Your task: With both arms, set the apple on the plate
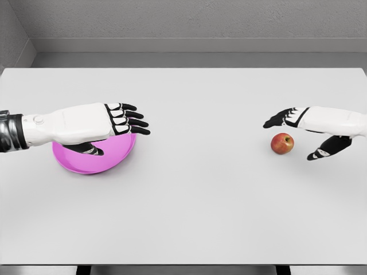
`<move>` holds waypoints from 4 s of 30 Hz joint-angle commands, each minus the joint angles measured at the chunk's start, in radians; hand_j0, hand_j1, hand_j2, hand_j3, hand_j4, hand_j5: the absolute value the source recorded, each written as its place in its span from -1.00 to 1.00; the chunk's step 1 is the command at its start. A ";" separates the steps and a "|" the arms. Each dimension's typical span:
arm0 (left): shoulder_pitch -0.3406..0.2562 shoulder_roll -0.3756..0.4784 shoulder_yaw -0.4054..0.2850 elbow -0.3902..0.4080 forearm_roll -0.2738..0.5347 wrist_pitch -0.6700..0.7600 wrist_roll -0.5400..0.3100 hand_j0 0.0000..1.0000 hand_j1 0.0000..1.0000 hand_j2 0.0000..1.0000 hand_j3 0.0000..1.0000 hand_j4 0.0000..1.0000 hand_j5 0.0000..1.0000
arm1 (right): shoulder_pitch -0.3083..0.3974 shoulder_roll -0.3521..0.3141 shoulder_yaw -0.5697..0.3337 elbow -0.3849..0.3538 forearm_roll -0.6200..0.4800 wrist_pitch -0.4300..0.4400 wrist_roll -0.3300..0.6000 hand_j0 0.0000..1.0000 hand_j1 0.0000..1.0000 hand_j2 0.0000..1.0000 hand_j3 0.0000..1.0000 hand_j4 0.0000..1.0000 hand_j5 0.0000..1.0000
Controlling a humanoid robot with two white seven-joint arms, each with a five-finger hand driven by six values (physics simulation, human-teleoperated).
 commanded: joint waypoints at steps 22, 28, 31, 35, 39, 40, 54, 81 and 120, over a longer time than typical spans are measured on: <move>0.000 -0.002 -0.001 0.001 0.004 0.001 -0.003 1.00 1.00 1.00 1.00 1.00 1.00 | -0.048 0.115 0.042 0.088 0.026 0.003 0.000 1.00 1.00 1.00 1.00 1.00 1.00; 0.002 -0.001 -0.001 0.001 0.004 0.001 -0.003 1.00 1.00 1.00 1.00 1.00 1.00 | -0.055 0.156 0.070 0.193 0.025 0.003 0.000 1.00 1.00 1.00 1.00 1.00 1.00; 0.000 -0.001 -0.001 0.001 0.004 0.001 -0.003 1.00 1.00 1.00 1.00 1.00 1.00 | -0.054 0.161 0.070 0.229 0.025 0.003 0.000 1.00 1.00 1.00 1.00 1.00 1.00; 0.002 -0.002 -0.001 0.001 0.004 0.001 -0.003 1.00 1.00 1.00 1.00 1.00 1.00 | -0.046 0.161 0.077 0.255 0.025 0.003 0.000 1.00 1.00 1.00 1.00 1.00 1.00; 0.002 -0.002 -0.001 0.001 0.002 0.001 -0.003 1.00 1.00 1.00 1.00 1.00 1.00 | -0.043 0.161 0.077 0.263 0.025 0.003 0.000 1.00 1.00 1.00 1.00 1.00 1.00; 0.002 -0.002 -0.001 0.001 0.002 0.001 -0.003 1.00 1.00 1.00 1.00 1.00 1.00 | -0.043 0.161 0.077 0.265 0.025 0.003 0.000 1.00 1.00 1.00 1.00 1.00 1.00; 0.002 -0.002 -0.001 0.001 0.002 0.001 -0.003 1.00 1.00 1.00 1.00 1.00 1.00 | -0.046 0.190 0.106 0.334 0.025 0.003 0.000 1.00 1.00 1.00 1.00 1.00 1.00; 0.002 -0.001 -0.001 0.002 -0.001 0.001 -0.003 1.00 1.00 1.00 1.00 1.00 1.00 | -0.068 0.216 0.120 0.417 0.028 0.003 0.000 0.93 0.93 0.93 0.93 0.93 0.93; 0.002 -0.001 -0.001 0.002 -0.001 0.001 -0.003 1.00 1.00 1.00 1.00 1.00 1.00 | -0.072 0.231 0.119 0.435 0.026 0.003 0.000 0.53 0.53 0.53 0.53 0.53 0.53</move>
